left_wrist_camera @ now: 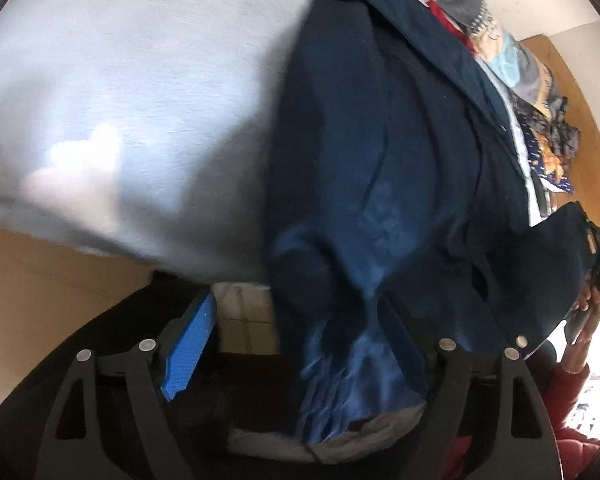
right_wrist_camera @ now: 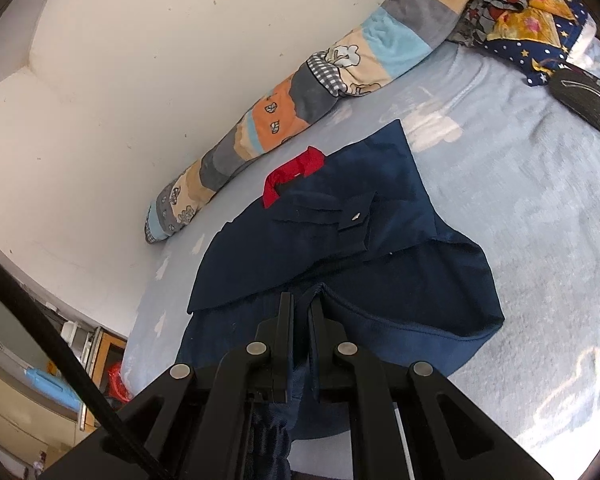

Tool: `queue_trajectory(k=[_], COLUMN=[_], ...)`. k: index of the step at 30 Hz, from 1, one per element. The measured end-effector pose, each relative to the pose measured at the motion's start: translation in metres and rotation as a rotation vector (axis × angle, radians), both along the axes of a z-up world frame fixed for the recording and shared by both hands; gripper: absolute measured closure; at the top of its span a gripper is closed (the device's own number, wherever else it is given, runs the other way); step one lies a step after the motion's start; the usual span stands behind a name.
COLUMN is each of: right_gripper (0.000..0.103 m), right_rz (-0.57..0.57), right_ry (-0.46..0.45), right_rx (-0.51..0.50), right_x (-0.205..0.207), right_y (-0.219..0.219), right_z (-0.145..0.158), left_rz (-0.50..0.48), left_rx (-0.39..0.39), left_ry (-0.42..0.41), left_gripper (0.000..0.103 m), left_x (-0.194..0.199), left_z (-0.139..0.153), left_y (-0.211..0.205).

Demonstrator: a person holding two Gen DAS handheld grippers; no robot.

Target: Fold large clothes

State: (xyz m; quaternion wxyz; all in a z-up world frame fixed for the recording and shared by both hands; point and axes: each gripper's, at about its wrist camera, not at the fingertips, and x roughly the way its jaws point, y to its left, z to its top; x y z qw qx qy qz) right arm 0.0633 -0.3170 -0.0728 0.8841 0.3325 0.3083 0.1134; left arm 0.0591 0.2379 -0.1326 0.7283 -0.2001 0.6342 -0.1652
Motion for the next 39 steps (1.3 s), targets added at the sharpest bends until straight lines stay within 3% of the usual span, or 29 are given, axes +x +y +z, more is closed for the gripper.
queue_trajectory(k=[1, 4, 7, 12, 19, 22, 26, 28, 32, 37, 39], right_gripper=[0.096, 0.096, 0.096, 0.096, 0.099, 0.099, 0.096, 0.088, 0.036, 0.029, 0.025], right_rz=[-0.002, -0.004, -0.002, 0.015, -0.019, -0.047, -0.021, 0.0, -0.071, -0.258, -0.285], right_ry=[-0.002, -0.002, 0.003, -0.008, -0.072, -0.078, 0.024, 0.085, 0.213, 0.374, 0.427], right_rx=[0.0, -0.003, -0.005, -0.002, -0.004, -0.012, -0.022, -0.039, -0.055, 0.125, 0.138], right_x=[-0.002, -0.008, -0.014, -0.02, -0.002, 0.016, 0.029, 0.02, -0.028, -0.095, -0.108], right_y=[0.0, 0.0, -0.001, -0.002, -0.012, -0.028, -0.035, -0.03, -0.026, -0.046, -0.043], right_z=[0.0, 0.001, 0.0, 0.008, 0.034, 0.052, 0.049, 0.038, 0.005, -0.051, -0.07], left_rz=[-0.007, -0.008, -0.038, -0.035, -0.013, -0.025, -0.046, -0.05, -0.052, -0.065, -0.068], left_rx=[-0.007, 0.03, 0.08, 0.054, -0.007, -0.021, -0.017, -0.025, -0.062, -0.091, -0.105], left_ry=[0.003, 0.031, -0.058, -0.2, -0.345, -0.358, -0.346, -0.351, -0.345, -0.355, -0.36], left_gripper=[0.022, 0.081, 0.088, 0.092, 0.093, 0.093, 0.093, 0.093, 0.093, 0.093, 0.093], left_x=[0.002, 0.009, 0.003, 0.004, 0.053, 0.081, 0.102, 0.102, 0.096, 0.091, 0.089], left_z=[-0.003, -0.021, -0.01, 0.035, 0.091, 0.098, 0.09, 0.087, 0.083, 0.081, 0.081], left_y=[-0.005, -0.021, -0.035, -0.037, -0.033, -0.043, -0.06, -0.062, -0.058, -0.056, -0.055])
